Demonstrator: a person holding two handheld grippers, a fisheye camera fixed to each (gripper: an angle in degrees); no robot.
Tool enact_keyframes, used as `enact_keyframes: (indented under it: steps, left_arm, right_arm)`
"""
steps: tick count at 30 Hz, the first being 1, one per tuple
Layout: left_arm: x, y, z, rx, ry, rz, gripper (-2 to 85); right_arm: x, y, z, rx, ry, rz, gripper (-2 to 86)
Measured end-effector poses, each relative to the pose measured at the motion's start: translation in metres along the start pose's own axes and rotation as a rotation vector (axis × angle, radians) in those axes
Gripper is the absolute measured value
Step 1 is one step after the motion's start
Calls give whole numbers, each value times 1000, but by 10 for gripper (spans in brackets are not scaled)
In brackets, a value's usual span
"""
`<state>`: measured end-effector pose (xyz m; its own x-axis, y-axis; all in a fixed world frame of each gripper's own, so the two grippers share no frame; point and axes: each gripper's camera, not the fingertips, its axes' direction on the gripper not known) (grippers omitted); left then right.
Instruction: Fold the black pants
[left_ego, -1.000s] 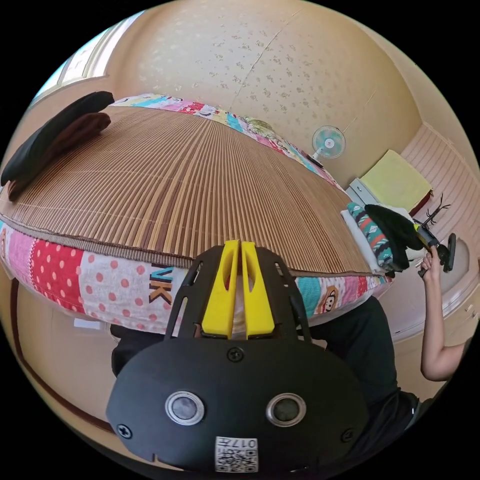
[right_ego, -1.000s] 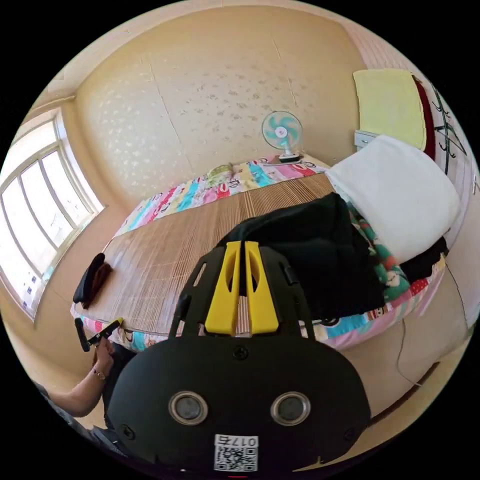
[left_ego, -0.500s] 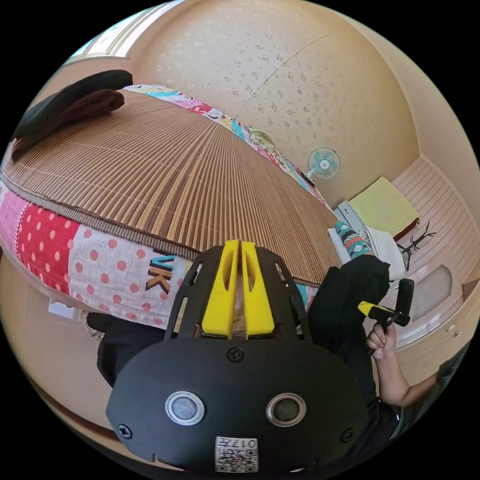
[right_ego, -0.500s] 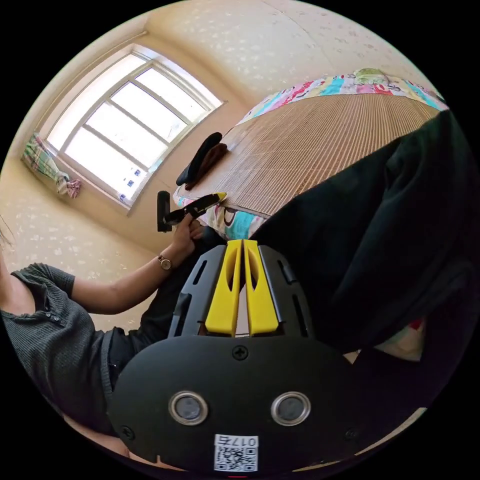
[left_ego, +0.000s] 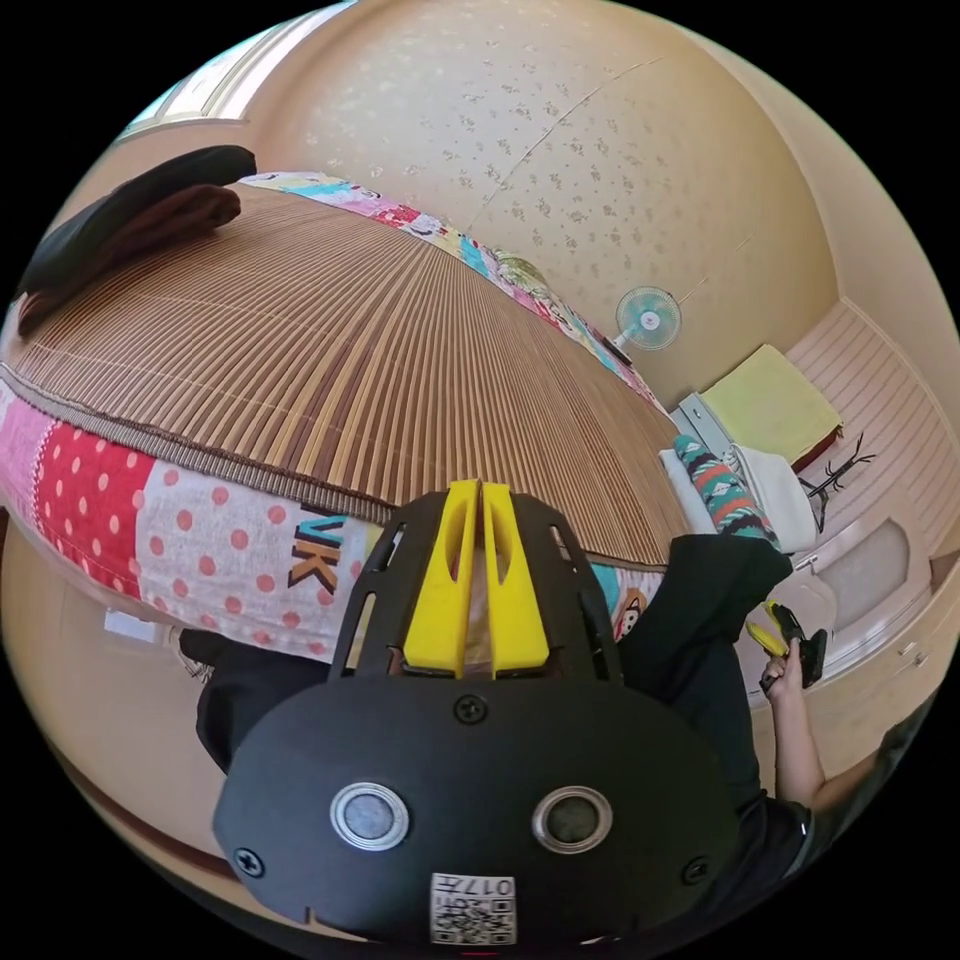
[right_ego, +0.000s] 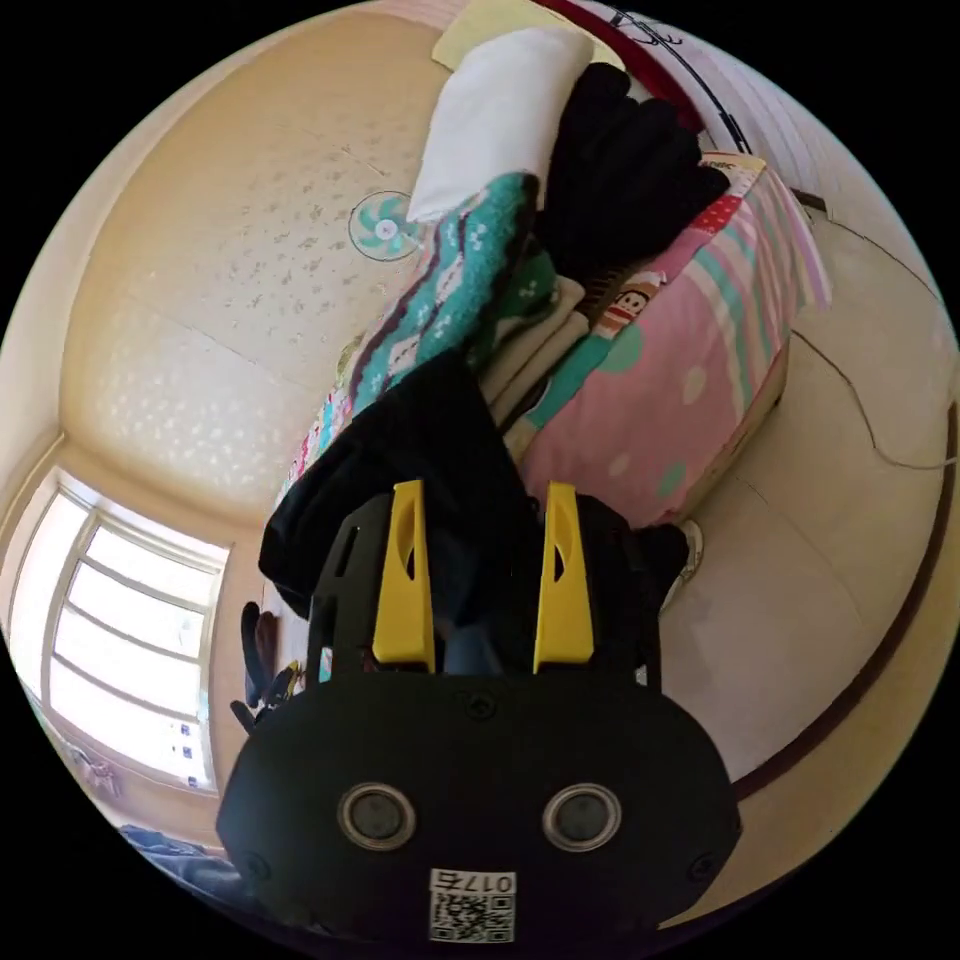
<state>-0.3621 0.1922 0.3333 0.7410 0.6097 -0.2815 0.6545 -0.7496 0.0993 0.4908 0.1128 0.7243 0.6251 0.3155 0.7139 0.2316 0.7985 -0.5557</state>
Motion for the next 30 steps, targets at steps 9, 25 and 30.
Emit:
enact_keyframes:
  steps: [9,25,30]
  left_arm:
    - [-1,21,19,-18,4,97,-8]
    - [352,59,70,-82,199,778,176]
    - [377,39,104,-119,247,829,87]
  right_arm:
    - [31,-10,-21,-68,-782,-146,36]
    - [-232,12,-82,-336,-931,-767,14]
    - [-255,27,-104,-406,-1500,-837,9]
